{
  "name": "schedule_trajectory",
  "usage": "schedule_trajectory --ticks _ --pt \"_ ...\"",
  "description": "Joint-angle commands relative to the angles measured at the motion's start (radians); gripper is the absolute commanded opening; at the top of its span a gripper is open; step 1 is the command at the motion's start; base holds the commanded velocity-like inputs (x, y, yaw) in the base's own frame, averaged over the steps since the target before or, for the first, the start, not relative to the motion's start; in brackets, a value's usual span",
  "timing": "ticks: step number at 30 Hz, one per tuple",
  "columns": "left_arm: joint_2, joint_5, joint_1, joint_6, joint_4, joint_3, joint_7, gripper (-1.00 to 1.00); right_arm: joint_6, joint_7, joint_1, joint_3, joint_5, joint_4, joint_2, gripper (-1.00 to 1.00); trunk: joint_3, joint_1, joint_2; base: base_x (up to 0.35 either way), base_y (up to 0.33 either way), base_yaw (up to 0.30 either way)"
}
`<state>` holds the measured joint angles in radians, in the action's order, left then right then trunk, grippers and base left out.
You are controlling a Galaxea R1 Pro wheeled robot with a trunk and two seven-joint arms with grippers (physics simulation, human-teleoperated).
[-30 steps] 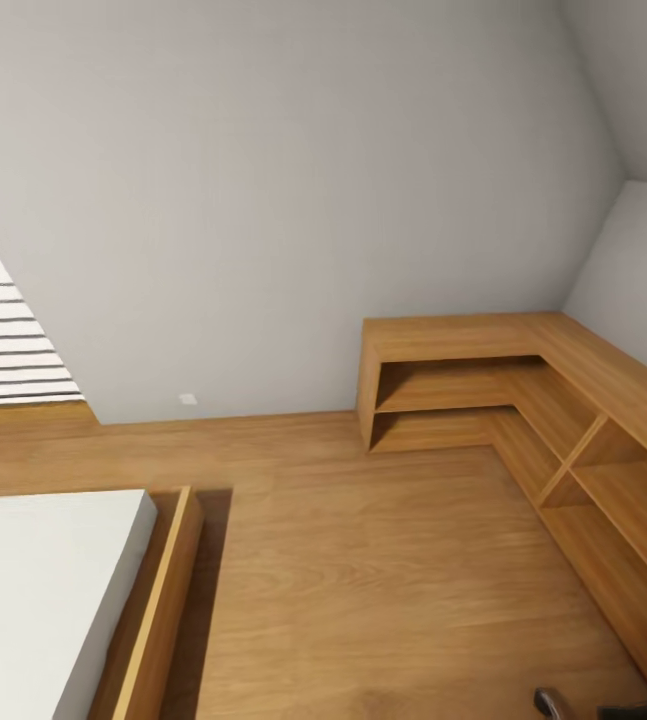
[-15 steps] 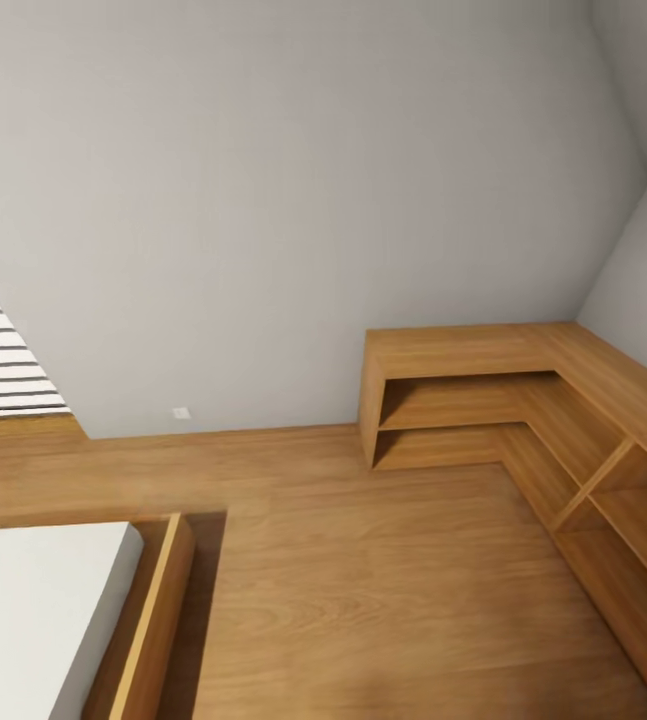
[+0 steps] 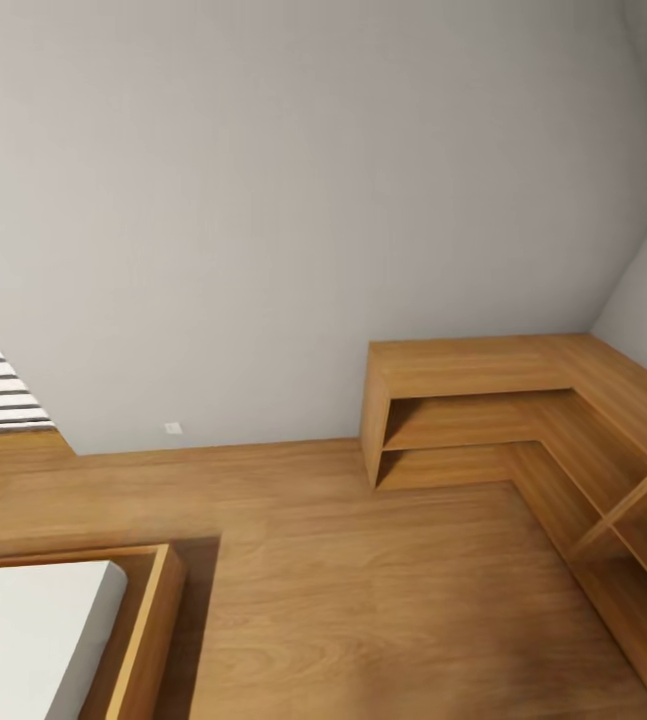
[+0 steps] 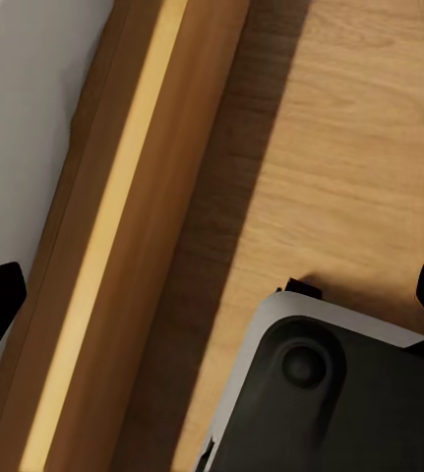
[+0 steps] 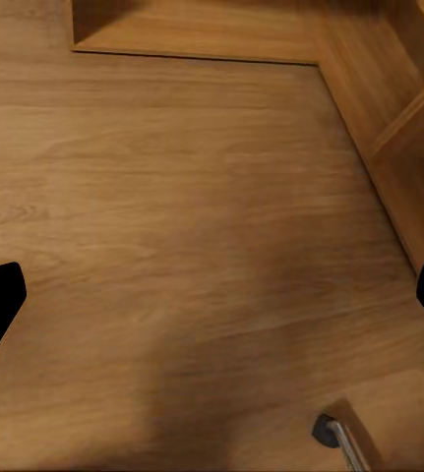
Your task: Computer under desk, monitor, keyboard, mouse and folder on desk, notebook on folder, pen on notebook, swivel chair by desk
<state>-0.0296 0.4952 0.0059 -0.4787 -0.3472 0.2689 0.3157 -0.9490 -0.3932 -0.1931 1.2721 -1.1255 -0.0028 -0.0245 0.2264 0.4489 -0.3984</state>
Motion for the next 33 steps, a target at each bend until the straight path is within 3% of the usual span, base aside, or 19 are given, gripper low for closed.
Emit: schedule_trajectory --ticks 1,24,33 --pt "-0.001 0.005 0.0 -0.001 -0.003 0.009 0.008 1.0 0.0 -0.009 0.0 0.008 0.0 0.0 0.0 1.0 0.002 0.001 -0.002 0.331 0.0 0.0" --pt "-0.001 0.005 0.0 -0.001 -0.003 0.009 0.008 1.0 0.0 -0.009 0.0 0.008 0.0 0.0 0.0 1.0 0.002 0.001 -0.002 0.328 0.0 0.0" --pt "-0.001 0.003 0.001 -0.003 -0.003 0.009 0.008 1.0 0.0 -0.009 0.0 0.007 0.0 0.0 0.0 1.0 0.002 0.001 -0.002 0.09 0.0 0.0"
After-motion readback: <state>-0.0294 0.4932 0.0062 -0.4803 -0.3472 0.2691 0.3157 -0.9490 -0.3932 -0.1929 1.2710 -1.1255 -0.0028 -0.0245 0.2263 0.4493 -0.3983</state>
